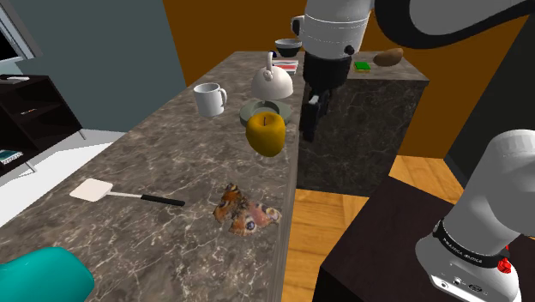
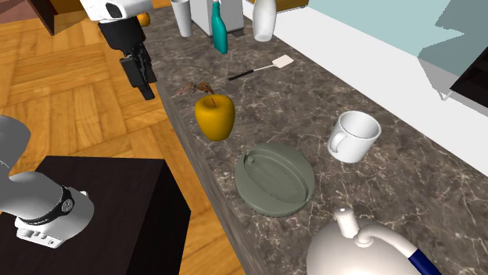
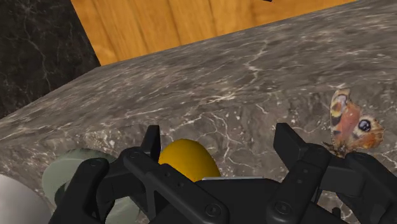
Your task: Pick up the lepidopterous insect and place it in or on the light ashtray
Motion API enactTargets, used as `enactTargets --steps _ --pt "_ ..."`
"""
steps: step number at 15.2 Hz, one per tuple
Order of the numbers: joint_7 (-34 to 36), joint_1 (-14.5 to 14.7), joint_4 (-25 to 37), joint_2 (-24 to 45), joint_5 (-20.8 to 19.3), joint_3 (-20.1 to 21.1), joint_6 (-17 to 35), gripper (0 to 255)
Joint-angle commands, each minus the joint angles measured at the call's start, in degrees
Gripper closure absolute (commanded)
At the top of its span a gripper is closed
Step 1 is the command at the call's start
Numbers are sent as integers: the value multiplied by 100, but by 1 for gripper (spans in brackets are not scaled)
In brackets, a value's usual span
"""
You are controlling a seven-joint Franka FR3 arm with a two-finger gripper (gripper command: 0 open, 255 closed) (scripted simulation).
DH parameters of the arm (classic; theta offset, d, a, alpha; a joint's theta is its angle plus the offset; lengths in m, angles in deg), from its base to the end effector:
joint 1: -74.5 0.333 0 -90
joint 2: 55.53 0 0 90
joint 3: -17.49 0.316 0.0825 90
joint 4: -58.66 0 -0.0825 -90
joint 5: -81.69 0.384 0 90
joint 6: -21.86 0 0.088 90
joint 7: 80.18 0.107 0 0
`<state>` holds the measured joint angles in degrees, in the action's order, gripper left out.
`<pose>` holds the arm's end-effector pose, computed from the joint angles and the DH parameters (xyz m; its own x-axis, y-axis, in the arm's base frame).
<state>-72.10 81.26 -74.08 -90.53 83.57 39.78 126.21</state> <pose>0.3268 0.2120 0.5533 0.9465 0.3053 0.1044 0.2850 -0.9428 0.1729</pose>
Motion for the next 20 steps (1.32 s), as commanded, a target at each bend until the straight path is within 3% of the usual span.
enactTargets --steps 1,8,14,20 --pt "247 53 65 232 40 278 131 0" --pt "1105 89 528 1283 -120 1225 530 0" --pt "2023 57 1133 2457 -691 2057 744 0" --pt "2118 23 790 2611 -824 2074 1197 0"
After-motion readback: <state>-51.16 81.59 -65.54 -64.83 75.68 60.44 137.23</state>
